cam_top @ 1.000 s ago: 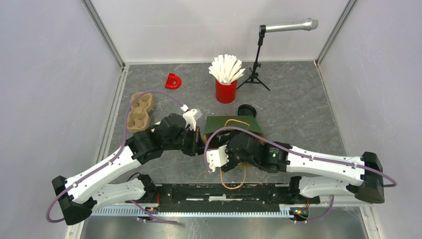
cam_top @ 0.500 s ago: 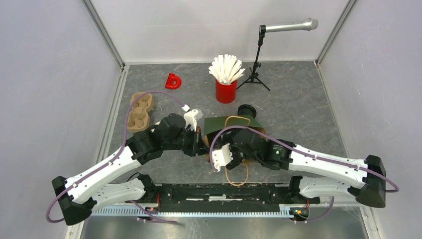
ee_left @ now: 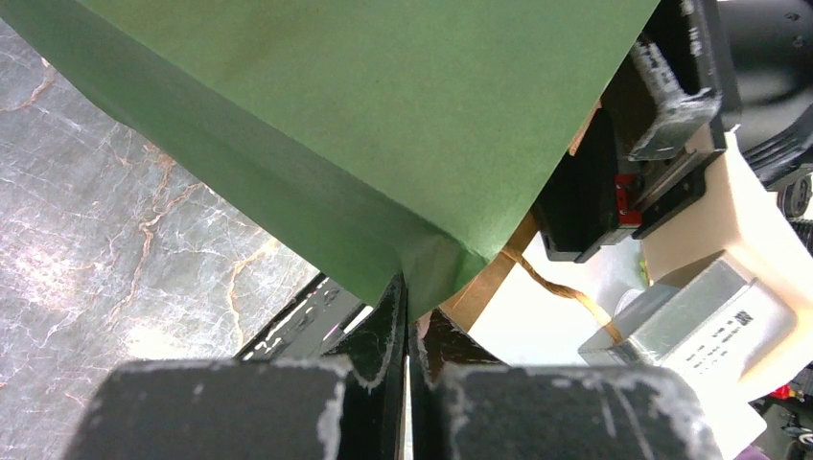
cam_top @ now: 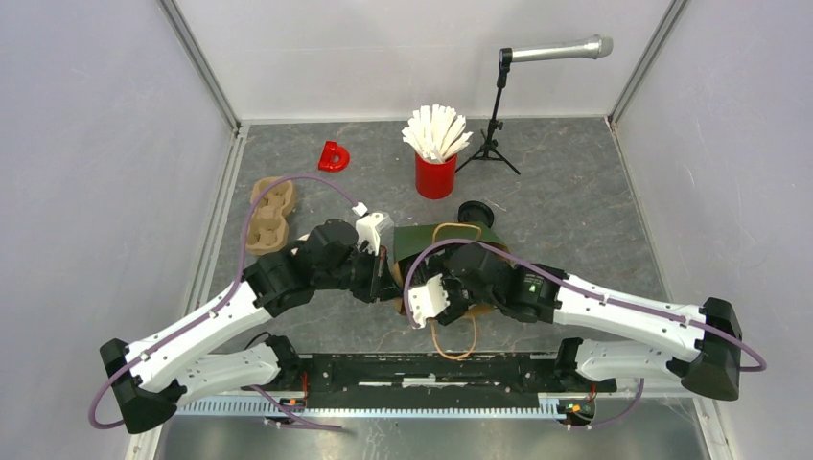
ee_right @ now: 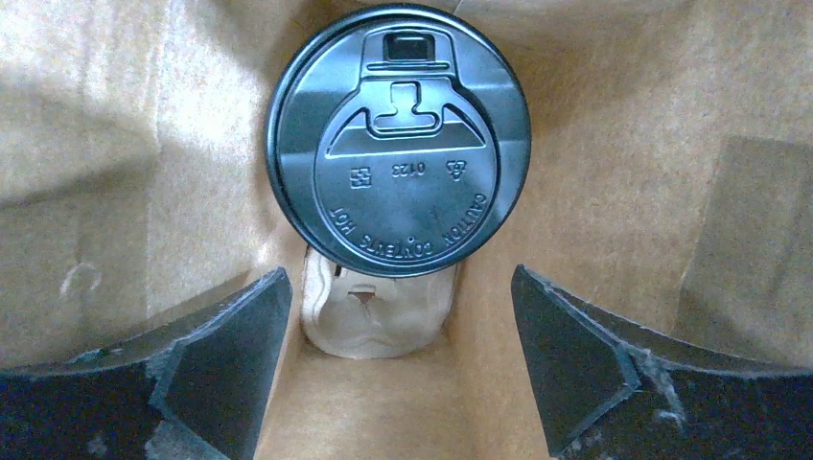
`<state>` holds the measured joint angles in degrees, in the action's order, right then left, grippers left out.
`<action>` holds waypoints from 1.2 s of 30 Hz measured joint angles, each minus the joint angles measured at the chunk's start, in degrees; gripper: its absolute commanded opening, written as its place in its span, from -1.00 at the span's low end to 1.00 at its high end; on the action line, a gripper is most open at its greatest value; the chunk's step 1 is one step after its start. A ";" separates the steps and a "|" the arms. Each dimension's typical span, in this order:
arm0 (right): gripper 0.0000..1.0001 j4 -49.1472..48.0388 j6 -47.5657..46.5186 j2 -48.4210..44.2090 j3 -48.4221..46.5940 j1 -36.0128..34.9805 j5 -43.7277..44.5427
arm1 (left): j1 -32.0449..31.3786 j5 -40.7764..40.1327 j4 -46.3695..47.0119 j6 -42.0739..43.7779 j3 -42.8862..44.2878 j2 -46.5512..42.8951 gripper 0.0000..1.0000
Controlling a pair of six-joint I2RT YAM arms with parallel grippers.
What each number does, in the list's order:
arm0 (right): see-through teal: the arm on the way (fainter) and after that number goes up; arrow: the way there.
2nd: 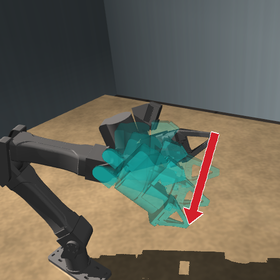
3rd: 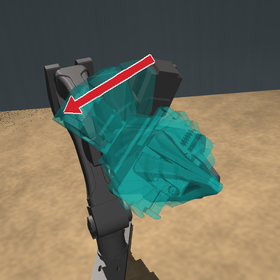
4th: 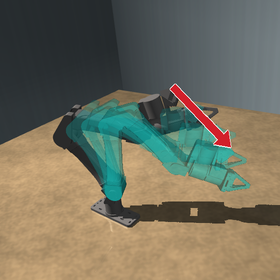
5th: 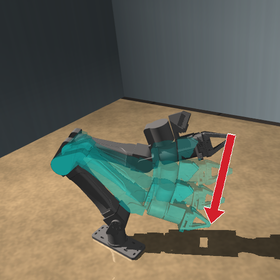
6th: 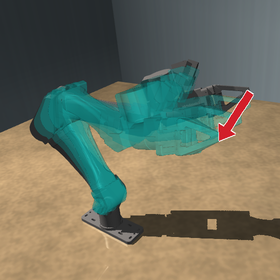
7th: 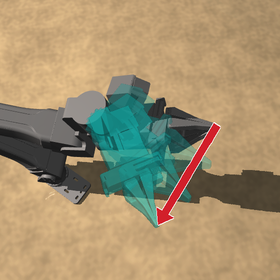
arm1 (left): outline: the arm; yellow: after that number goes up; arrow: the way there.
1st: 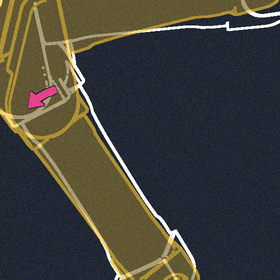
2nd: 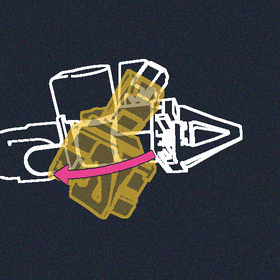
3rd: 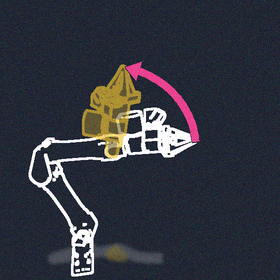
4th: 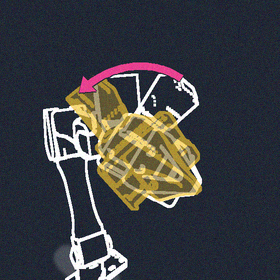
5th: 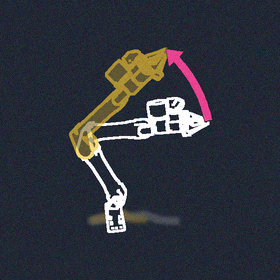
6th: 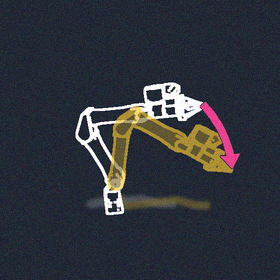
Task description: Pack the takeout coffee
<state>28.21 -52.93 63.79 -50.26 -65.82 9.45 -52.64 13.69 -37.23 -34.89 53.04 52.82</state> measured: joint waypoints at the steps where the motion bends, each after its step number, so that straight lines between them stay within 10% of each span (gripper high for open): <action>1: 0.92 0.50 0.17 -0.02 -0.28 0.00 -0.07 | 0.00 0.00 -0.02 0.00 0.00 0.00 -0.95; 19: 0.69 10.40 5.14 -3.54 -8.87 0.00 -3.23 | 0.00 -0.04 -0.72 5.09 -0.02 -0.61 -0.95; 36: 0.91 -0.26 0.63 1.20 -5.25 0.37 -6.29 | 0.00 -1.14 0.33 5.29 -2.14 -3.96 -0.95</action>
<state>27.94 -52.29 64.99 -55.51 -65.45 3.16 -52.64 12.56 -36.91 -29.61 50.89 48.86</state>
